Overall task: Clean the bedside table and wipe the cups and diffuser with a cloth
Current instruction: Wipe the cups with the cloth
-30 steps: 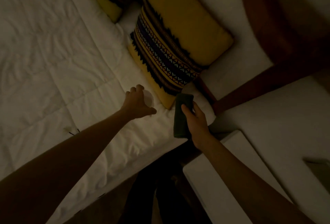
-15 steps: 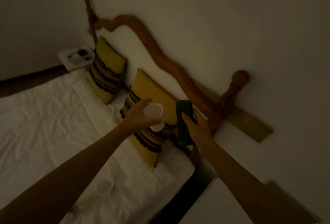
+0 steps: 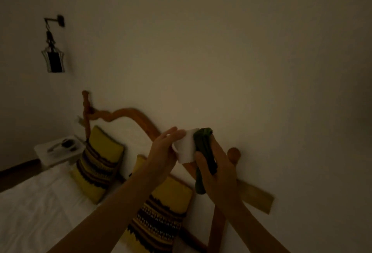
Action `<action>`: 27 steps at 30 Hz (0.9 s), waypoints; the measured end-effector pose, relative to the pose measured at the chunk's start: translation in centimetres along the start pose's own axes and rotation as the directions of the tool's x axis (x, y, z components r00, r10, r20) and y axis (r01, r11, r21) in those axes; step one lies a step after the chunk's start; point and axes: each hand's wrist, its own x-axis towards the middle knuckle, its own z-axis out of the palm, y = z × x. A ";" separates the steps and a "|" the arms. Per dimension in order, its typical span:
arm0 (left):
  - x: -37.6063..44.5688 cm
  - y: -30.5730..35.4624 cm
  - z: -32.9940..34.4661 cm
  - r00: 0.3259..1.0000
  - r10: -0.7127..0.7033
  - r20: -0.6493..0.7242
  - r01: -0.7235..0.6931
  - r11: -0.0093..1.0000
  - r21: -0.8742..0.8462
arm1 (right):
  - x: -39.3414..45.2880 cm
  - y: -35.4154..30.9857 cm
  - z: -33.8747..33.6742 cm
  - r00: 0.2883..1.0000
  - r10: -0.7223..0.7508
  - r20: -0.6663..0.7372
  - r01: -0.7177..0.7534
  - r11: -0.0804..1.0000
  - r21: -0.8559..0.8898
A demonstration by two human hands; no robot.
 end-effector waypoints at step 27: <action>-3.6 11.4 0.4 0.902 0.230 0.364 -0.184 0.970 -0.157 | 5.0 -12.8 3.4 0.783 -0.607 -0.133 0.563 0.784 -0.261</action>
